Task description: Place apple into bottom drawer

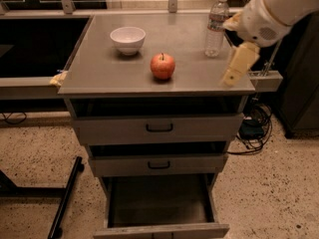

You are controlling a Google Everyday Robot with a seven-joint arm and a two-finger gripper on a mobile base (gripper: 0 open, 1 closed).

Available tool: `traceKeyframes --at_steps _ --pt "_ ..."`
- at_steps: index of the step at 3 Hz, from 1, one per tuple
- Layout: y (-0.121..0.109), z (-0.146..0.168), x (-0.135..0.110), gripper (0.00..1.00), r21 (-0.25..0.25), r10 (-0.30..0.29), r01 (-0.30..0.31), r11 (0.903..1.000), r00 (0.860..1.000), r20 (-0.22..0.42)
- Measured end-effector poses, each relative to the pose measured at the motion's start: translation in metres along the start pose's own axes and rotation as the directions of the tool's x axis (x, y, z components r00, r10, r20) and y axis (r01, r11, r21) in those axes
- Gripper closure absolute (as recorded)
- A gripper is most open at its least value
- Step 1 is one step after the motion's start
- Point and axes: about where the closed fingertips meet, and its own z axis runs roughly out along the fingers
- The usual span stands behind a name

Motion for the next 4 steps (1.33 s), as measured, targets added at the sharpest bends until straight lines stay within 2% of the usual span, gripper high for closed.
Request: traceKeyframes --at_steps 1,2,3,4 --pt "-0.041 0.043 -0.032 0.00 -0.032 0.010 -0.005 0.9995 0.990 0.144" --pt "-0.062 0.083 -0.057 0.00 -0.071 0.008 0.009 0.9974 0.971 0.237" --pt "-0.073 0.115 -0.070 0.00 -0.105 0.009 0.022 0.9943 0.960 0.281" --pt "-0.078 0.138 -0.077 0.00 -0.134 0.018 0.023 0.9907 0.955 0.296"
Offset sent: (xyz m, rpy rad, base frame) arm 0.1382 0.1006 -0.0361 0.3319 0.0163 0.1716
